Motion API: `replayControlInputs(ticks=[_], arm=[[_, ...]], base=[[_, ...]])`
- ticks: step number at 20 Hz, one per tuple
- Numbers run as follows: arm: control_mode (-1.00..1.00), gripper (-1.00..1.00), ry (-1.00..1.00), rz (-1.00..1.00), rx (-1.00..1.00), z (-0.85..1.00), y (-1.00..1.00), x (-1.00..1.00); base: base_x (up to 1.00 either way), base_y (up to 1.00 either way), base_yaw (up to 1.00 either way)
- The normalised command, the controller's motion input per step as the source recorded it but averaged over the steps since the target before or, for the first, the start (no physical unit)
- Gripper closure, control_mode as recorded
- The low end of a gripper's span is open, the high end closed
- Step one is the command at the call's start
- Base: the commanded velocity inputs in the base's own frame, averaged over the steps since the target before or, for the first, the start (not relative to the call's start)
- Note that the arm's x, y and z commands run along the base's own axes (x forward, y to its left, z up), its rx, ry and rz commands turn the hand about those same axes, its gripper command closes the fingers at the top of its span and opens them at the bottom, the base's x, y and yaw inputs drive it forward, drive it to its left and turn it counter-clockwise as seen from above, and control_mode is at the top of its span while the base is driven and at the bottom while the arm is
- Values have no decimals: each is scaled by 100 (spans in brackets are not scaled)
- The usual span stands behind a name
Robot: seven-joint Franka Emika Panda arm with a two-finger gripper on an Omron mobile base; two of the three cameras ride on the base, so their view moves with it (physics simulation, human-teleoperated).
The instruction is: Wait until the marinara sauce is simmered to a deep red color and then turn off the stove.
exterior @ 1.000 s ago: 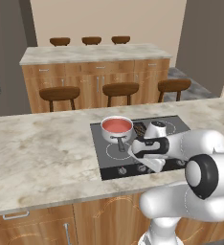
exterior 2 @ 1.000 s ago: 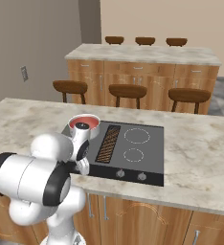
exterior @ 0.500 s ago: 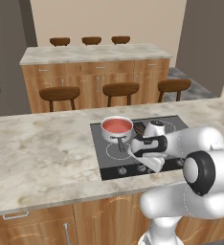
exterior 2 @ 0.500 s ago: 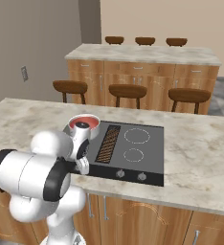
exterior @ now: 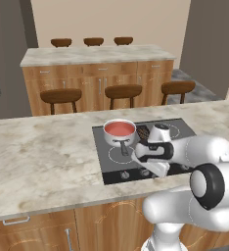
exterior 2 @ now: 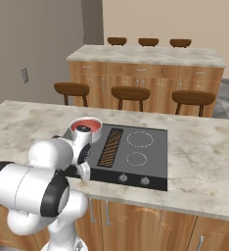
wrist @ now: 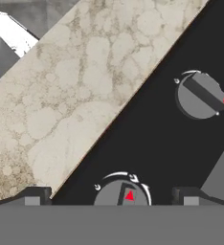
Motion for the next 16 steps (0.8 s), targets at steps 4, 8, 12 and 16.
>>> replayControlInputs(ticks=[4, 8, 12, 16], arm=[[-100, -100, 0, 0, 0, -5, 0, 15], [-100, -100, 0, 0, 0, -1, 0, 18], [-100, -100, 0, 0, 0, 0, 0, 8], [-100, -100, 0, 0, 0, 0, 0, 0]], base=[[0, 0, 0], [0, 0, 0], [0, 0, 0], [0, 0, 0]])
